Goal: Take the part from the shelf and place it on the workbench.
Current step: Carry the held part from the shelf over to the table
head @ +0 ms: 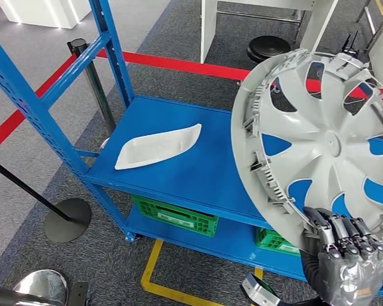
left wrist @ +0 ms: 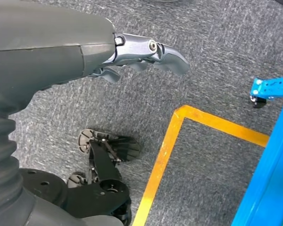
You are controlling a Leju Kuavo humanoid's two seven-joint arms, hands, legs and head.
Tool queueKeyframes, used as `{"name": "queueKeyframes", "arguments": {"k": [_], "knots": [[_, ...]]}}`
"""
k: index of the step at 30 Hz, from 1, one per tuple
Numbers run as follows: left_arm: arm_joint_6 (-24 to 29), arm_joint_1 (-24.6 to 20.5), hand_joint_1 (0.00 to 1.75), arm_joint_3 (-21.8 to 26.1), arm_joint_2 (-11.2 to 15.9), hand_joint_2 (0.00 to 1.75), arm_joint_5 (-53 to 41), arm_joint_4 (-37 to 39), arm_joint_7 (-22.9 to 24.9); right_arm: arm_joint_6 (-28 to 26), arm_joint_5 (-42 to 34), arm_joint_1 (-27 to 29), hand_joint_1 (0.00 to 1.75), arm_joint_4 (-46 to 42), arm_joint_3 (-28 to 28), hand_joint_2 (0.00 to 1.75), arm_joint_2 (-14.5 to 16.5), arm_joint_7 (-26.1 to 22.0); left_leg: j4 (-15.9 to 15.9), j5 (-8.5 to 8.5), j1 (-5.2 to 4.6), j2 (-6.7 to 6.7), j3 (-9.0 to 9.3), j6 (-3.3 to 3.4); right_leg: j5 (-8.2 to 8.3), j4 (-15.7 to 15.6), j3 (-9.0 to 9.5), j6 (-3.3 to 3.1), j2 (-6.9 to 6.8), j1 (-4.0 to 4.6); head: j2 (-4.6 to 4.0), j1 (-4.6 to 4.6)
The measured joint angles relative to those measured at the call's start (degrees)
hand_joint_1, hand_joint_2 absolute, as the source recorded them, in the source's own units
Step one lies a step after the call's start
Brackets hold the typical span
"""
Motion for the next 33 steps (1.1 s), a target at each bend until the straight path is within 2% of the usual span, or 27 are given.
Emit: {"name": "queueKeyframes", "arguments": {"k": [4, 11, 16, 18, 19, 20, 22, 23, 24, 25, 26, 27, 28, 29, 30, 33], "knots": [[1.60, -0.12, 0.00, -0.10, -0.14, 1.75, -0.82, 0.00, 0.60, 0.00, 0.02, 0.10, 1.75, 0.82, 0.27, 1.75, 0.02, 1.03, 0.01, -0.02, -0.03, 0.00, 0.00, 0.01, 0.01, -0.03, 0.02, 0.01, 0.00, -0.05, 0.00, 0.00], [4.86, -0.21, 0.00, -1.25, -0.51, 1.75, -2.66, 0.00, 2.26, 0.00, 0.02, 0.44, 1.75, 3.28, 2.61, 1.75, -0.25, 7.86, 0.09, -0.16, -0.37, -0.01, 0.00, 0.26, 0.01, -0.05, 0.03, 0.22, 0.00, -0.38, 0.00, -0.01], [5.71, -0.24, 0.00, -1.31, -0.44, 1.75, -2.69, 0.00, 3.42, 0.00, 0.02, 0.57, 1.75, 5.14, 5.20, 1.75, -0.78, 13.10, 0.27, -0.33, -0.76, -0.01, 0.00, 0.93, -0.02, -0.26, 0.20, 0.86, 0.01, -0.76, 0.00, -0.03], [5.96, -0.27, 0.00, -1.30, -0.46, 1.75, -2.74, 0.00, 3.47, -0.01, 0.00, 0.53, 1.75, 5.47, 5.77, 1.75, -0.92, 14.47, -0.23, 0.11, -0.49, 0.08, 0.18, 1.43, -0.36, -0.07, 0.16, 1.27, -0.03, -0.70, 0.00, -0.01], [6.06, -0.31, 0.00, -1.29, -0.49, 1.75, -2.76, 0.00, 3.49, -0.02, -0.02, 0.52, 1.75, 5.55, 5.84, 1.75, -0.98, 14.60, -0.51, 0.37, -0.28, 0.15, 0.27, 1.66, -1.25, 0.94, -0.25, 1.44, -0.06, -0.64, 0.00, 0.07], [6.12, -0.35, 0.00, -1.29, -0.52, 1.75, -2.79, 0.00, 3.49, -0.02, -0.03, 0.52, 1.75, 5.61, 5.84, 1.75, -1.04, 14.57, -0.79, 0.54, -0.07, 0.22, 0.34, 1.81, -2.83, 3.08, -1.12, 1.56, -0.09, -0.59, 0.00, 0.20], [6.15, -0.40, 0.00, -1.29, -0.58, 1.75, -2.80, 0.00, 3.49, -0.02, -0.03, 0.57, 1.75, 5.79, 5.82, 1.75, -1.22, 14.43, -0.86, 0.60, 0.04, 0.30, 0.32, 1.90, -6.93, 10.26, -3.98, 1.80, -0.13, -0.62, 0.00, 0.42], [6.16, -0.40, 0.00, -1.29, -0.61, 1.75, -2.80, 0.00, 3.49, -0.02, -0.02, 0.61, 1.75, 5.91, 5.82, 1.75, -1.33, 14.36, -0.85, 0.62, 0.06, 0.34, 0.28, 1.87, -8.32, 13.65, -5.28, 1.96, -0.14, -0.67, 0.00, 0.45], [6.16, -0.40, 0.00, -1.29, -0.65, 1.75, -2.80, 0.01, 3.49, -0.02, -0.02, 0.65, 1.75, 6.04, 5.81, 1.75, -1.44, 14.32, -0.85, 0.66, 0.12, 0.36, 0.25, 1.80, -8.63, 15.38, -5.81, 2.10, -0.15, -0.72, 0.00, 0.45], [6.16, -0.40, 0.00, -1.29, -0.68, 1.75, -2.80, 0.01, 3.49, -0.02, -0.01, 0.67, 1.75, 6.15, 5.81, 1.75, -1.54, 14.28, -0.82, 0.73, 0.22, 0.37, 0.23, 1.69, -7.77, 14.80, -5.23, 2.25, -0.16, -0.80, 0.00, 0.46], [6.16, -0.41, 0.00, -1.29, -0.73, 1.75, -2.80, 0.02, 3.49, -0.02, -0.01, 0.68, 1.75, 6.23, 5.81, 1.75, -1.61, 14.23, -0.77, 0.81, 0.37, 0.35, 0.20, 1.51, -6.03, 11.91, -3.50, 2.42, -0.19, -0.93, 0.00, 0.45], [6.16, -0.41, 0.00, -1.28, -0.78, 1.75, -2.80, 0.02, 3.50, -0.02, -0.01, 0.66, 1.75, 6.27, 5.81, 1.75, -1.66, 14.06, -0.67, 0.88, 0.55, 0.31, 0.15, 1.23, -4.28, 7.59, -1.09, 2.66, -0.20, -1.12, 0.00, 0.46], [6.15, -0.41, 0.00, -1.28, -0.78, 1.75, -2.80, 0.02, 3.50, -0.02, -0.01, 0.65, 1.75, 6.30, 5.79, 1.75, -1.69, 13.67, -0.57, 0.97, 0.65, 0.23, 0.05, 0.87, -3.02, 3.79, 1.18, 2.76, -0.06, -1.13, 0.00, 0.52], [6.15, -0.40, 0.00, -1.27, -0.79, 1.75, -2.80, 0.03, 3.51, -0.02, -0.02, 0.70, 1.75, 6.31, 5.74, 1.75, -1.70, 13.05, -0.47, 1.13, 0.68, 0.16, -0.04, 0.43, -2.24, 1.16, 2.68, 2.63, 0.14, -1.13, 0.00, 0.56], [6.15, -0.41, 0.00, -1.27, -0.79, 1.75, -2.82, 0.03, 3.53, -0.02, -0.02, 0.76, 1.75, 6.32, 5.65, 1.75, -1.72, 12.18, -0.38, 1.38, 0.66, 0.09, -0.16, -0.04, -2.05, -0.05, 3.29, 2.33, 0.39, -1.05, 0.00, 0.59], [6.15, -0.37, 0.00, -1.27, -0.79, 1.75, -2.89, 0.06, 3.59, -0.02, -0.01, 1.06, 1.75, 6.25, 5.16, 1.75, -1.72, 8.99, -0.34, 2.07, 0.71, 0.03, -0.65, -1.21, -1.36, 0.11, 2.34, 0.71, 0.69, -0.85, 0.00, 0.60]]}}
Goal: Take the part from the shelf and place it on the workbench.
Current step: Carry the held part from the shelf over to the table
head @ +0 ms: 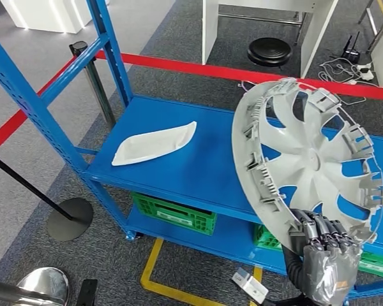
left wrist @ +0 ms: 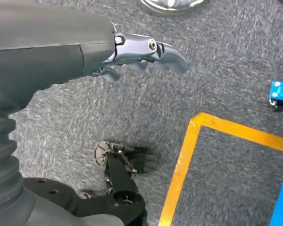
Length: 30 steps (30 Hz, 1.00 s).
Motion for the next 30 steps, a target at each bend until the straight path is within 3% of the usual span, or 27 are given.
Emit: {"name": "queueKeyframes", "arguments": {"k": [2, 5, 6, 8, 14, 16, 17, 19, 20, 21, 23, 24, 25, 26, 28, 29, 30], "knots": [[-0.02, -0.01, 0.00, 0.00, 0.03, 1.75, -0.09, 0.01, 0.11, 0.00, 0.00, 0.20, 1.75, -0.28, -0.43, 1.75, 0.09, -2.20, 2.39, -2.53, 0.05, 0.25, -1.25, -0.52, 0.79, -0.06, -0.91, -1.16, -0.22, -0.10, 0.00, -0.23], [-0.09, -0.12, 0.00, 0.00, 0.04, 1.75, -0.26, 0.01, 0.32, 0.00, -0.01, 0.55, 1.75, -0.86, -1.12, 1.75, 0.39, -4.72, 13.22, -9.87, 0.04, 0.52, -4.89, -0.92, 2.12, -0.04, -2.65, -1.95, -0.67, 0.05, 0.00, -0.60], [-0.10, -0.13, 0.00, 0.00, 0.04, 1.75, -0.31, 0.01, 0.34, 0.00, 0.00, 0.65, 1.75, -0.97, -1.27, 1.75, 0.46, -5.16, 16.04, -11.18, 0.03, 0.54, -5.68, -0.93, 2.45, -0.03, -3.08, -2.00, -0.78, 0.14, 0.00, -0.61], [-0.11, -0.14, 0.00, 0.00, 0.04, 1.75, -0.39, 0.01, 0.36, 0.00, 0.01, 0.75, 1.75, -1.06, -1.41, 1.75, 0.52, -5.49, 18.03, -11.82, 0.03, 0.54, -6.09, -0.91, 2.73, -0.01, -3.47, -2.03, -0.87, 0.22, 0.00, -0.62], [-0.11, -0.14, 0.00, 0.00, 0.04, 1.75, -0.40, 0.01, 0.36, 0.00, 0.01, 0.80, 1.75, -1.12, -1.47, 1.75, 0.53, -5.58, 18.13, -11.70, 0.03, 0.55, -5.95, -0.87, 2.85, -0.01, -3.62, -2.03, -0.89, 0.25, 0.00, -0.62], [-0.11, -0.14, 0.00, 0.00, 0.04, 1.75, -0.49, 0.01, 0.37, 0.00, 0.01, 0.91, 1.75, -1.25, -1.69, 1.75, 0.61, -5.95, 16.91, -10.56, 0.01, 0.55, -4.62, -0.69, 3.23, -0.01, -4.10, -2.00, -0.93, 0.33, 0.00, -0.61], [-0.11, -0.28, 0.00, 0.00, 0.05, 1.75, -0.57, 0.01, 0.40, 0.00, 0.00, 1.00, 1.75, -1.54, -2.00, 1.75, 0.76, -6.34, 12.15, -9.48, -0.13, 0.55, -1.10, -0.35, 3.75, 0.03, -4.68, -1.76, -0.94, 0.47, 0.00, -0.65], [-0.11, -0.56, 0.00, 0.00, 0.10, 1.75, -0.71, 0.05, 0.49, 0.00, -0.02, 1.34, 1.75, -2.25, -2.84, 1.75, 1.13, -6.86, 2.80, -6.80, -0.41, 0.70, 4.46, 1.00, 4.60, 0.31, -6.20, -0.48, -0.95, 0.46, 0.01, -0.70], [-0.11, -0.70, 0.00, 0.01, 0.14, 1.75, -0.76, 0.07, 0.54, 0.00, -0.02, 1.51, 1.75, -2.56, -3.23, 1.75, 1.28, -6.92, -1.25, -5.70, -0.54, 0.78, 6.45, 1.72, 3.60, 1.60, -7.20, 0.22, -0.96, 0.44, 0.01, -0.62], [-0.11, -0.70, 0.00, 0.01, 0.17, 1.75, -0.77, 0.09, 0.57, 0.00, -0.02, 1.64, 1.75, -2.66, -3.44, 1.75, 1.33, -6.73, -1.36, -4.84, -0.56, 0.86, 5.55, 2.22, 1.50, 4.04, -8.17, 0.71, -0.96, 0.32, 0.01, -0.44], [-0.13, -0.70, 0.00, 0.02, 0.19, 1.75, -0.79, 0.10, 0.66, 0.00, 0.00, 1.76, 1.75, -2.65, -3.54, 1.75, 1.33, -6.25, -1.32, -3.71, -0.66, 0.91, 4.15, 2.54, -3.82, 11.47, -10.07, 0.94, -0.96, 0.37, 0.00, -0.07], [-0.13, -0.69, 0.00, 0.02, 0.19, 1.75, -0.81, 0.11, 0.72, 0.00, 0.00, 1.83, 1.75, -2.64, -3.56, 1.75, 1.33, -5.92, -1.28, -3.13, -0.74, 0.94, 3.41, 2.57, -4.95, 14.42, -10.43, 0.98, -0.96, 0.39, 0.00, 0.02], [-0.13, -0.69, 0.00, 0.02, 0.19, 1.75, -0.84, 0.11, 0.76, 0.01, 0.01, 1.90, 1.75, -2.64, -3.58, 1.75, 1.33, -5.55, -1.24, -2.58, -0.80, 1.00, 2.68, 2.57, -4.78, 15.67, -9.98, 0.97, -0.96, 0.43, 0.00, 0.05], [-0.14, -0.69, 0.00, 0.02, 0.19, 1.75, -0.86, 0.11, 0.79, 0.01, 0.01, 1.95, 1.75, -2.63, -3.60, 1.75, 1.33, -5.17, -1.18, -2.04, -0.84, 1.11, 1.97, 2.53, -3.53, 14.78, -8.42, 0.90, -0.99, 0.47, 0.00, 0.06], [-0.15, -0.70, 0.00, 0.02, 0.16, 1.75, -0.90, 0.11, 0.80, 0.01, 0.01, 1.92, 1.75, -2.63, -3.63, 1.75, 1.33, -4.51, -1.01, -1.06, -0.89, 1.28, 0.79, 2.30, -1.10, 7.53, -2.64, 0.67, -1.61, 0.61, 0.00, 0.07], [-0.15, -0.68, 0.00, 0.02, 0.13, 1.75, -0.93, 0.11, 0.78, 0.01, 0.01, 1.88, 1.75, -2.64, -3.62, 1.75, 1.33, -4.21, -0.88, -0.64, -0.94, 1.35, 0.40, 2.08, -0.98, 3.06, 0.47, 0.51, -2.06, 0.78, 0.00, 0.07], [-0.15, -0.64, 0.00, 0.03, 0.11, 1.75, -0.95, 0.11, 0.75, 0.01, 0.00, 1.89, 1.75, -2.65, -3.59, 1.75, 1.32, -3.88, -0.82, -0.21, -0.98, 1.44, 0.22, 1.82, -1.33, -0.20, 2.45, 0.31, -2.44, 0.95, 0.00, 0.02]]}}
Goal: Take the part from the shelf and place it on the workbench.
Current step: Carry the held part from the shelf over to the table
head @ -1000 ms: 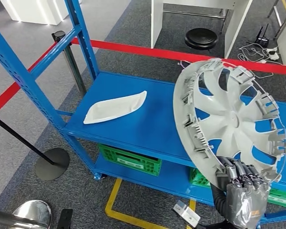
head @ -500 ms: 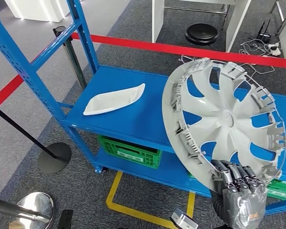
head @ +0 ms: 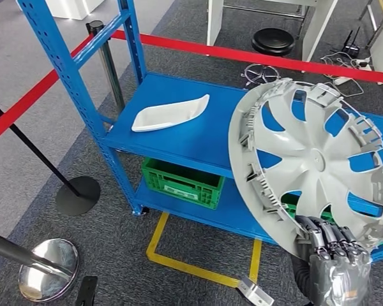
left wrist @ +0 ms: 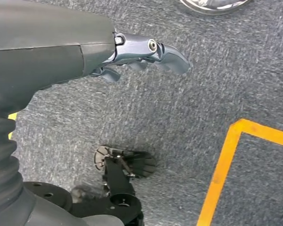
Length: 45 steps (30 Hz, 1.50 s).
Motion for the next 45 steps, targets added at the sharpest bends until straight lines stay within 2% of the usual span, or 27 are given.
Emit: {"name": "queueKeyframes", "arguments": {"k": [2, 4, 6, 8, 9, 11, 12, 14, 16, 17, 19, 21, 23, 24, 25, 27, 29, 31, 32, 34, 35, 37, 39, 40, 41, 42, 45], "knots": [[-0.03, 0.03, 0.00, 0.03, -0.02, 1.75, -0.02, 0.01, -0.08, 0.01, -0.01, 0.03, 1.75, -0.02, 0.05, 1.75, -0.01, 0.49, -0.02, 0.81, 0.05, 0.33, -0.09, -0.64, -0.51, -2.29, 0.92, -0.60, 0.04, 0.36, 0.01, 0.09], [-0.07, 0.06, 0.00, 0.07, -0.02, 1.75, -0.02, 0.02, -0.15, 0.01, -0.02, 0.05, 1.75, -0.02, 0.08, 1.75, -0.02, 0.75, 0.18, 0.63, 0.18, 0.56, -0.43, -1.37, 0.46, -2.19, -0.16, -1.57, 0.47, 0.24, 0.01, 0.26], [-0.08, 0.12, 0.00, 0.09, 0.00, 1.75, -0.02, 0.02, -0.28, 0.01, -0.01, 0.05, 1.75, -0.03, 0.14, 1.75, -0.02, 1.02, 3.18, -3.33, 0.29, 0.40, -1.69, -2.03, 1.85, -2.32, -1.28, -2.44, 0.89, -0.01, 0.00, 0.08], [-0.15, 0.05, 0.00, 0.11, 0.00, 1.75, -0.01, 0.02, -0.50, 0.01, 0.00, 0.09, 1.75, -0.03, 0.19, 1.75, -0.02, 1.22, 10.16, -9.17, 0.43, 0.25, -3.64, -2.47, 3.32, -2.25, -2.74, -2.71, 1.49, -0.04, 0.00, -0.17], [-0.26, 0.00, 0.00, 0.12, 0.00, 1.75, 0.00, 0.02, -0.68, 0.01, 0.00, 0.11, 1.75, -0.03, 0.19, 1.75, -0.02, 1.26, 13.56, -10.80, 0.49, 0.25, -4.26, -2.60, 4.05, -2.21, -3.64, -2.68, 1.81, -0.04, 0.00, -0.22], [-0.54, -0.10, 0.00, 0.13, 0.00, 1.75, 0.01, 0.02, -1.07, 0.01, 0.00, 0.15, 1.75, -0.03, 0.19, 1.75, -0.02, 1.26, 15.95, -10.34, 0.60, 0.21, -3.26, -2.71, 5.38, -2.12, -5.38, -2.40, 2.54, -0.07, 0.00, -0.23], [-0.66, -0.14, 0.00, 0.14, 0.00, 1.75, 0.00, 0.02, -1.23, 0.01, 0.00, 0.17, 1.75, -0.03, 0.19, 1.75, -0.02, 1.25, 14.21, -8.87, 0.69, 0.07, -1.35, -2.70, 5.98, -2.06, -6.19, -2.18, 2.98, -0.11, 0.00, -0.22], [-0.79, -0.29, 0.00, 0.16, -0.04, 1.75, -0.10, 0.02, -1.40, 0.01, 0.00, 0.17, 1.75, -0.06, 0.19, 1.75, -0.02, 1.25, 6.97, -6.86, 0.92, -1.33, 4.31, -2.62, 7.09, -1.78, -7.63, -1.60, 3.91, -0.18, 0.00, -0.25], [-0.83, -0.50, 0.00, 0.16, -0.14, 1.75, -0.28, 0.04, -1.52, 0.01, -0.01, 0.19, 1.75, -0.21, 0.20, 1.75, -0.01, 1.35, 0.55, -7.22, 1.03, -3.00, 8.26, -2.17, 8.35, -1.53, -8.82, -0.99, 4.72, -0.17, 0.00, -0.25], [-0.83, -0.57, 0.00, 0.16, -0.19, 1.75, -0.42, 0.06, -1.57, 0.01, -0.02, 0.24, 1.75, -0.29, 0.20, 1.75, -0.01, 1.43, -0.88, -7.51, 0.88, -3.27, 8.82, -1.79, 9.06, -1.62, -9.27, -0.64, 5.10, -0.21, 0.00, -0.25], [-0.84, -0.47, 0.00, 0.18, -0.21, 1.75, -0.68, 0.10, -1.63, 0.01, -0.02, 0.54, 1.75, -0.36, 0.15, 1.75, -0.01, 1.54, -1.23, -6.84, 0.72, -2.31, 8.04, -0.77, 9.94, -1.87, -9.97, 0.07, 5.53, -0.50, 0.00, -0.23], [-0.83, -0.30, 0.00, 0.22, -0.18, 1.75, -0.83, 0.13, -1.61, 0.01, -0.01, 0.93, 1.75, -0.40, 0.07, 1.75, -0.02, 1.57, -1.28, -5.73, 0.68, -1.09, 7.06, 0.24, 6.88, 0.55, -11.24, 0.58, 4.20, -0.59, 0.00, 0.05], [-0.74, -0.26, 0.00, 0.25, -0.11, 1.75, -0.86, 0.13, -1.60, 0.01, 0.00, 1.07, 1.75, -0.45, 0.04, 1.75, -0.02, 1.62, -1.24, -4.62, 0.49, 0.02, 5.77, 0.76, 0.76, 7.64, -13.08, 0.83, 2.29, -0.54, 0.00, 0.38], [-0.70, -0.26, 0.00, 0.25, -0.08, 1.75, -0.87, 0.13, -1.58, 0.01, 0.00, 1.06, 1.75, -0.46, 0.04, 1.75, -0.02, 1.63, -1.18, -4.01, 0.37, 0.63, 4.98, 0.83, -1.37, 11.64, -13.71, 0.93, 1.88, -0.55, 0.00, 0.42], [-0.67, -0.27, 0.00, 0.25, -0.04, 1.75, -0.88, 0.13, -1.58, 0.01, 0.00, 1.07, 1.75, -0.47, 0.04, 1.75, -0.02, 1.63, -1.11, -3.41, 0.27, 1.26, 4.16, 0.84, -2.07, 14.51, -13.75, 0.96, 1.69, -0.54, 0.00, 0.43], [-0.66, -0.28, 0.00, 0.25, -0.02, 1.75, -0.90, 0.13, -1.54, 0.01, 0.00, 1.09, 1.75, -0.48, 0.04, 1.75, -0.02, 1.64, -0.97, -2.30, 0.14, 2.50, 2.63, 0.75, 0.09, 14.63, -11.09, 0.88, 1.44, -0.51, 0.00, 0.42], [-0.65, -0.36, 0.00, 0.25, 0.00, 1.75, -0.96, 0.13, -1.37, 0.01, 0.00, 1.07, 1.75, -0.54, 0.04, 1.75, -0.02, 1.80, -0.83, -1.35, -0.01, 3.51, 1.59, 0.43, 1.89, 7.26, -4.63, 0.71, -0.41, -0.32, 0.00, 0.42], [-0.62, -0.44, 0.00, 0.25, 0.06, 1.75, -1.19, 0.13, -1.05, 0.01, -0.01, 1.05, 1.75, -0.78, 0.10, 1.75, -0.02, 2.22, -0.65, -0.50, -0.16, 4.40, 1.20, -0.09, 0.52, -1.03, 1.16, 0.25, -2.62, 0.16, 0.00, 0.35], [-0.61, -0.46, 0.00, 0.25, 0.09, 1.75, -1.34, 0.13, -0.88, 0.01, -0.03, 1.08, 1.75, -0.90, 0.11, 1.75, -0.02, 2.42, -0.62, -0.13, -0.15, 4.93, 1.17, -0.35, -0.37, -3.18, 2.24, -0.09, -3.01, 0.40, 0.00, 0.34], [-0.58, -0.49, 0.00, 0.25, 0.15, 1.75, -1.90, 0.13, -0.62, 0.01, -0.05, 1.25, 1.75, -1.13, 0.05, 1.75, -0.02, 2.49, -0.63, 0.31, 0.02, 5.82, 1.09, -0.97, -0.03, -3.72, 1.55, -1.14, -1.93, 0.51, 0.00, 0.32], [-0.57, -0.49, 0.00, 0.25, 0.18, 1.75, -2.25, 0.13, -0.48, 0.01, -0.06, 1.31, 1.75, -1.26, -0.01, 1.75, -0.02, 2.41, -0.19, -0.41, 0.13, 5.25, 0.82, -1.41, 0.42, -3.71, 0.99, -1.66, -1.30, 0.44, 0.01, 0.33], [-0.54, -0.40, 0.00, 0.22, 0.24, 1.75, -2.99, 0.13, -0.22, 0.01, -0.03, 1.40, 1.75, -1.57, -0.04, 1.75, -0.01, 2.20, 3.73, -4.64, 0.29, 2.67, -0.64, -2.21, 1.68, -3.79, -0.23, -2.53, -0.03, 0.22, 0.00, 0.23], [-0.52, -0.28, 0.00, 0.16, 0.31, 1.75, -3.52, 0.13, -0.05, 0.01, 0.00, 1.45, 1.75, -1.73, -0.06, 1.75, -0.01, 1.80, 11.25, -9.86, 0.33, 0.68, -2.99, -2.47, 2.98, -3.72, -1.51, -2.87, 1.39, 0.20, 0.00, 0.13], [-0.53, -0.25, 0.00, 0.13, 0.34, 1.75, -3.69, 0.13, -0.01, 0.01, 0.00, 1.51, 1.75, -1.77, -0.11, 1.75, -0.01, 1.50, 14.27, -11.06, 0.33, 0.40, -3.70, -2.45, 3.58, -3.65, -2.10, -2.88, 2.12, 0.20, 0.00, 0.11], [-0.55, -0.26, 0.00, 0.08, 0.36, 1.75, -3.84, 0.13, 0.01, 0.01, 0.00, 1.63, 1.75, -1.80, -0.16, 1.75, -0.01, 1.17, 15.50, -11.02, 0.33, 0.28, -3.55, -2.38, 4.09, -3.58, -2.74, -2.83, 2.85, 0.21, 0.00, 0.10], [-0.59, -0.28, 0.00, 0.05, 0.37, 1.75, -3.96, 0.13, 0.02, 0.01, 0.00, 1.79, 1.75, -1.85, -0.19, 1.75, 0.00, 0.86, 14.36, -9.92, 0.34, 0.18, -2.25, -2.26, 4.53, -3.49, -3.29, -2.71, 3.57, 0.20, 0.00, 0.10], [-0.72, -0.48, 0.00, -0.02, 0.45, 1.75, -4.28, 0.13, 0.03, 0.01, -0.01, 2.14, 1.75, -2.09, -0.20, 1.75, 0.01, 0.40, 2.69, -6.11, 0.52, -2.09, 5.46, -1.61, 5.37, -3.01, -4.59, -2.08, 5.50, 0.19, 0.00, 0.12]]}}
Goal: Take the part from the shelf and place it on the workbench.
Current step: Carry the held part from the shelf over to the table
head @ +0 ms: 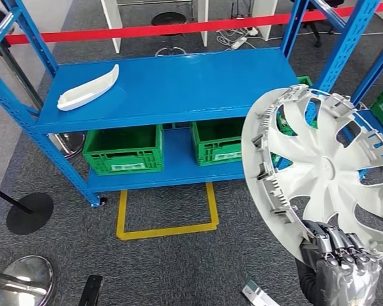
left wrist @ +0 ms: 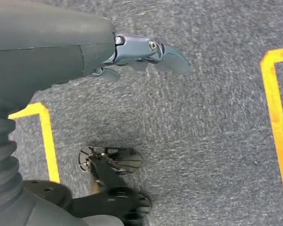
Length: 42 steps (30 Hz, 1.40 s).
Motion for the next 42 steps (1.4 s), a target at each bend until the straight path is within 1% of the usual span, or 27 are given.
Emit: {"name": "queueKeyframes", "arguments": {"k": [2, 4, 5, 6, 8, 10, 11, 12, 14, 16, 17, 19, 20, 22, 24, 25, 26, 27, 29, 30, 31, 33, 35, 37, 39, 41, 42], "knots": [[-0.05, -0.11, 0.00, -0.04, 0.07, 1.75, -0.10, 0.00, 0.00, 0.00, -0.02, 0.04, 1.75, -0.30, -0.01, 1.75, 0.00, -0.06, -4.11, 0.19, 0.08, -1.29, 2.26, 0.42, 0.48, 0.44, -0.77, 0.57, 0.92, 0.07, 0.00, -0.01], [-0.10, -0.13, 0.00, -0.06, 0.03, 1.75, -0.10, 0.01, 0.00, 0.00, -0.04, 0.17, 1.75, -0.56, -0.02, 1.75, 0.00, -0.09, -4.31, 0.31, 0.10, -0.46, 1.95, 0.93, 0.93, 0.64, -1.46, 1.18, 1.58, 0.04, 0.00, -0.07], [-0.12, -0.17, 0.00, -0.07, 0.00, 1.75, -0.10, 0.01, 0.00, 0.00, -0.04, 0.28, 1.75, -0.63, -0.03, 1.75, 0.00, -0.10, -4.32, 0.47, 0.14, 0.09, 1.77, 1.30, 0.66, 1.04, -1.93, 1.45, 1.06, 0.04, 0.00, 0.01], [-0.13, -0.18, 0.00, -0.07, -0.02, 1.75, -0.10, 0.02, 0.00, 0.00, -0.04, 0.36, 1.75, -0.67, -0.04, 1.75, 0.00, -0.10, -4.35, 0.68, 0.21, 0.66, 1.60, 1.67, -0.31, 2.41, -2.71, 1.75, 0.00, 0.03, 0.00, 0.21], [-0.14, -0.11, 0.00, -0.07, 0.01, 1.75, -0.13, 0.02, 0.01, 0.00, -0.03, 0.43, 1.75, -0.72, -0.04, 1.75, 0.00, -0.15, -4.38, 1.00, 0.24, 1.85, 1.23, 2.20, -4.21, 8.94, -5.60, 2.34, -2.77, -0.01, 0.00, 0.61], [-0.17, 0.05, 0.00, -0.05, 0.06, 1.75, -0.25, 0.02, 0.08, 0.00, -0.02, 0.49, 1.75, -0.73, -0.06, 1.75, 0.00, -0.31, -4.29, 1.17, 0.17, 3.22, 0.85, 2.38, -7.68, 16.68, -8.66, 2.80, -3.83, -0.18, 0.00, 0.73], [-0.21, 0.07, 0.00, -0.06, 0.06, 1.75, -0.40, 0.02, 0.14, 0.00, -0.02, 0.60, 1.75, -0.73, -0.09, 1.75, 0.00, -0.47, -4.22, 1.21, 0.15, 3.90, 0.74, 2.40, -8.04, 18.29, -9.01, 2.91, -3.96, -0.24, 0.00, 0.73], [-0.25, 0.04, 0.00, -0.07, 0.05, 1.75, -0.57, 0.02, 0.23, 0.00, -0.02, 0.73, 1.75, -0.74, -0.15, 1.75, 0.00, -0.64, -4.15, 1.22, 0.14, 4.57, 0.70, 2.39, -7.28, 17.39, -8.09, 2.92, -4.12, -0.27, 0.00, 0.73], [-0.28, -0.10, 0.00, -0.11, -0.05, 1.75, -0.94, 0.02, 0.52, 0.00, -0.02, 1.02, 1.75, -0.80, -0.27, 1.75, 0.03, -1.05, -4.04, 1.13, 0.08, 5.70, 0.82, 2.23, -3.94, 9.69, -3.34, 2.67, -5.51, -0.20, 0.00, 0.74], [-0.31, -0.19, 0.00, -0.15, -0.13, 1.75, -1.20, 0.02, 0.78, 0.00, -0.01, 1.21, 1.75, -0.95, -0.41, 1.75, 0.14, -1.27, -3.83, 1.02, -0.24, 6.58, 0.82, 1.78, -2.01, 2.54, 0.71, 2.09, -7.50, 0.17, 0.00, 0.70], [-0.33, -0.20, 0.00, -0.15, -0.14, 1.75, -1.28, 0.02, 0.87, 0.00, -0.02, 1.36, 1.75, -1.05, -0.52, 1.75, 0.24, -1.30, -3.75, 1.05, -0.41, 7.01, 0.76, 1.50, -1.84, 1.12, 1.39, 1.75, -8.00, 0.35, 0.00, 0.68], [-0.36, -0.21, 0.00, -0.16, -0.17, 1.75, -1.37, 0.02, 1.00, 0.00, -0.03, 1.86, 1.75, -1.41, -0.78, 1.75, 0.48, -1.31, -3.71, 1.19, -0.52, 8.01, 0.65, 0.94, -1.66, 0.97, 1.03, 0.99, -7.00, 0.45, 0.00, 0.62], [-0.33, -0.25, 0.00, -0.16, -0.19, 1.75, -1.43, 0.02, 1.05, 0.00, -0.04, 2.18, 1.75, -1.62, -0.92, 1.75, 0.62, -1.32, -3.57, 0.94, -0.46, 8.02, 0.57, 0.62, -1.45, 0.89, 0.86, 0.59, -6.41, 0.36, 0.00, 0.63], [-0.22, -0.36, 0.00, -0.17, -0.22, 1.75, -1.61, 0.04, 1.10, 0.00, -0.04, 2.61, 1.75, -2.01, -1.17, 1.75, 0.95, -1.35, -0.82, -1.30, -0.28, 6.09, -0.67, -0.01, -0.99, 0.60, 0.58, -0.20, -5.23, 0.04, 0.00, 0.47], [-0.16, -0.31, 0.00, -0.19, -0.23, 1.75, -1.76, 0.07, 1.20, 0.00, -0.05, 2.79, 1.75, -2.26, -1.42, 1.75, 1.20, -1.36, 6.48, -5.28, -0.08, 3.37, -4.08, -0.39, -0.67, 0.54, 0.16, -0.62, -4.04, -0.12, 0.00, 0.28], [-0.15, -0.22, 0.00, -0.18, -0.23, 1.75, -1.79, 0.08, 1.27, 0.00, -0.05, 2.85, 1.75, -2.34, -1.53, 1.75, 1.26, -1.37, 10.36, -6.77, -0.01, 2.75, -5.93, -0.47, -0.54, 0.56, -0.07, -0.68, -3.33, -0.14, 0.00, 0.23], [-0.13, -0.14, 0.00, -0.18, -0.23, 1.75, -1.81, 0.09, 1.37, 0.00, -0.05, 2.95, 1.75, -2.41, -1.65, 1.75, 1.29, -1.38, 12.83, -7.26, 0.02, 2.46, -7.14, -0.51, -0.41, 0.57, -0.22, -0.67, -2.58, -0.14, 0.00, 0.22], [-0.12, -0.10, 0.00, -0.18, -0.23, 1.75, -1.81, 0.09, 1.43, 0.00, -0.04, 3.05, 1.75, -2.46, -1.77, 1.75, 1.31, -1.39, 13.13, -6.54, 0.04, 2.32, -7.32, -0.50, -0.29, 0.61, -0.32, -0.59, -1.77, -0.16, 0.00, 0.22], [-0.09, -0.14, 0.00, -0.19, -0.21, 1.75, -1.84, 0.09, 1.51, 0.00, -0.03, 3.20, 1.75, -2.51, -1.98, 1.75, 1.37, -1.40, 7.49, -2.51, 0.25, 1.52, -4.57, -0.46, -0.10, 0.74, -0.36, -0.31, -0.22, -0.27, 0.00, 0.22], [-0.08, -0.19, 0.00, -0.19, -0.22, 1.75, -1.85, 0.10, 1.51, 0.00, -0.03, 3.22, 1.75, -2.54, -2.07, 1.75, 1.39, -1.41, 3.48, -0.74, 0.47, 0.10, -2.59, -0.49, -0.05, 0.91, -0.46, -0.05, 0.50, -0.25, 0.00, 0.22], [-0.05, -0.23, 0.00, -0.19, -0.24, 1.75, -1.86, 0.12, 1.53, 0.00, -0.03, 3.22, 1.75, -2.61, -2.17, 1.75, 1.41, -1.42, 0.14, 0.29, 0.72, -1.29, -1.03, -0.46, 0.00, 1.19, -0.75, 0.22, 1.16, -0.24, 0.01, 0.21], [-0.03, -0.30, 0.00, -0.19, -0.32, 1.75, -1.88, 0.16, 1.58, 0.00, -0.01, 3.27, 1.75, -2.80, -2.33, 1.75, 1.43, -1.44, -2.67, 0.48, 0.87, -3.01, 0.06, -0.14, 0.31, 1.52, -1.57, 0.98, 2.37, -0.30, 0.01, 0.18], [-0.02, -0.37, 0.00, -0.20, -0.45, 1.75, -1.89, 0.17, 1.61, 0.00, 0.01, 3.56, 1.75, -2.96, -2.47, 1.75, 1.46, -1.46, -2.76, 0.66, 0.77, -1.88, -0.16, 0.67, 0.70, 1.47, -2.31, 1.75, 3.06, -0.57, 0.01, 0.15], [-0.03, -0.43, 0.00, -0.22, -0.57, 1.75, -1.90, 0.19, 1.62, 0.00, 0.00, 3.82, 1.75, -3.07, -2.58, 1.75, 1.49, -1.55, -2.90, 0.96, 0.78, -0.48, -0.21, 1.48, -0.63, 3.49, -3.65, 2.37, 0.61, -0.48, 0.00, 0.53], [-0.07, -0.30, 0.00, -0.22, -0.60, 1.75, -1.93, 0.20, 1.66, 0.00, 0.00, 3.85, 1.75, -3.14, -2.63, 1.75, 1.52, -1.74, -2.94, 1.02, 0.62, 1.06, -0.27, 1.91, -4.37, 10.36, -6.78, 2.80, -2.87, -0.37, 0.00, 0.97], [-0.10, -0.09, 0.00, -0.22, -0.56, 1.75, -1.99, 0.20, 1.69, 0.00, 0.01, 3.88, 1.75, -3.16, -2.69, 1.75, 1.53, -1.87, -2.92, 0.98, 0.41, 2.79, -0.34, 2.04, -7.29, 17.59, -9.82, 3.03, -3.91, -0.47, 0.00, 1.02], [-0.11, -0.07, 0.00, -0.22, -0.55, 1.75, -2.04, 0.20, 1.69, 0.00, 0.01, 3.92, 1.75, -3.16, -2.72, 1.75, 1.53, -1.88, -2.91, 0.96, 0.35, 3.57, -0.34, 2.06, -7.36, 18.62, -10.04, 3.02, -4.03, -0.49, 0.00, 1.03]]}}
